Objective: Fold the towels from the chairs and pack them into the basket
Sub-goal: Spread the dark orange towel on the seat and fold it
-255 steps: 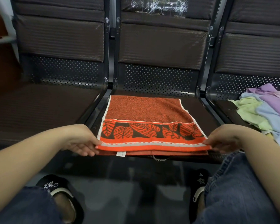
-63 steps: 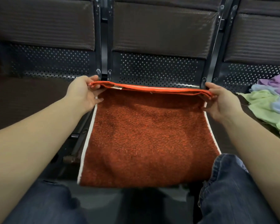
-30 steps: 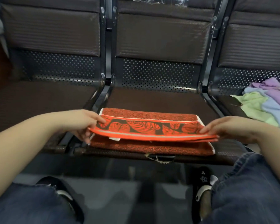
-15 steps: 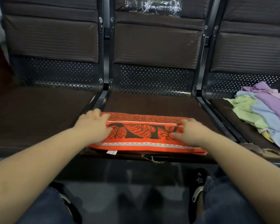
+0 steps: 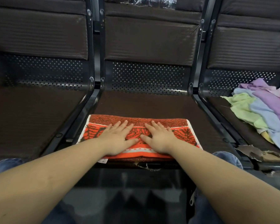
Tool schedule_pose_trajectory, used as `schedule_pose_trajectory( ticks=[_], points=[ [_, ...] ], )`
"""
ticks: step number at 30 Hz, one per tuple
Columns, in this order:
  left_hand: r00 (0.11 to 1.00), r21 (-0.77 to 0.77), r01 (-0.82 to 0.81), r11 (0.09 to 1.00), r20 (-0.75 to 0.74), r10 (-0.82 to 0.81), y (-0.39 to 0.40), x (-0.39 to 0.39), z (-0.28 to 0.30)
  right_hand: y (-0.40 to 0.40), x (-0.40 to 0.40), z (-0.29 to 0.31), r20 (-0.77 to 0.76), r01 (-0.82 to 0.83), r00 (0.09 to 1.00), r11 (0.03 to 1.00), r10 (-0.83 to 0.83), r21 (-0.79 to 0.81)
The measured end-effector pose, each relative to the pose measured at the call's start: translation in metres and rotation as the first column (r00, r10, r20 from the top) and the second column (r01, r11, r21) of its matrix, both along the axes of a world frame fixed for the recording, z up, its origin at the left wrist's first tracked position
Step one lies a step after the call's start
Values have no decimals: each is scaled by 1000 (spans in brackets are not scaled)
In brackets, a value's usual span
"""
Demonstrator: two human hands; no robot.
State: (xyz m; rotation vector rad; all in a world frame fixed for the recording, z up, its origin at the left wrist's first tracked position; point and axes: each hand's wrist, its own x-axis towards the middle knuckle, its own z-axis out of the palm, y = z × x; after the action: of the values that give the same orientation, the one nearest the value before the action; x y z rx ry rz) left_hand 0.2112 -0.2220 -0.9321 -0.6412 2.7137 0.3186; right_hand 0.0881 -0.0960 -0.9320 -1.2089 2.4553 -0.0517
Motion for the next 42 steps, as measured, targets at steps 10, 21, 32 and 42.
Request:
schedule_pose_trajectory(
  ticks=[10,21,32,42],
  points=[
    [981,-63,-193,979,-34,192,-59,29,-12,46,-62,-2,-48,349,937,928,-346,133],
    [995,41,-87,995,-36,88,-71,84,-3,43,-45,6,-181,248,955,967,-235,55],
    [983,285,-9,959,-175,61,-89,136,18,-18,64,14,29,-216,975,966,222,-140],
    [962,230,116,966,-269,-52,-86,135,9,-57,124,5,-13,-391,917,890,399,-236]
  ],
)
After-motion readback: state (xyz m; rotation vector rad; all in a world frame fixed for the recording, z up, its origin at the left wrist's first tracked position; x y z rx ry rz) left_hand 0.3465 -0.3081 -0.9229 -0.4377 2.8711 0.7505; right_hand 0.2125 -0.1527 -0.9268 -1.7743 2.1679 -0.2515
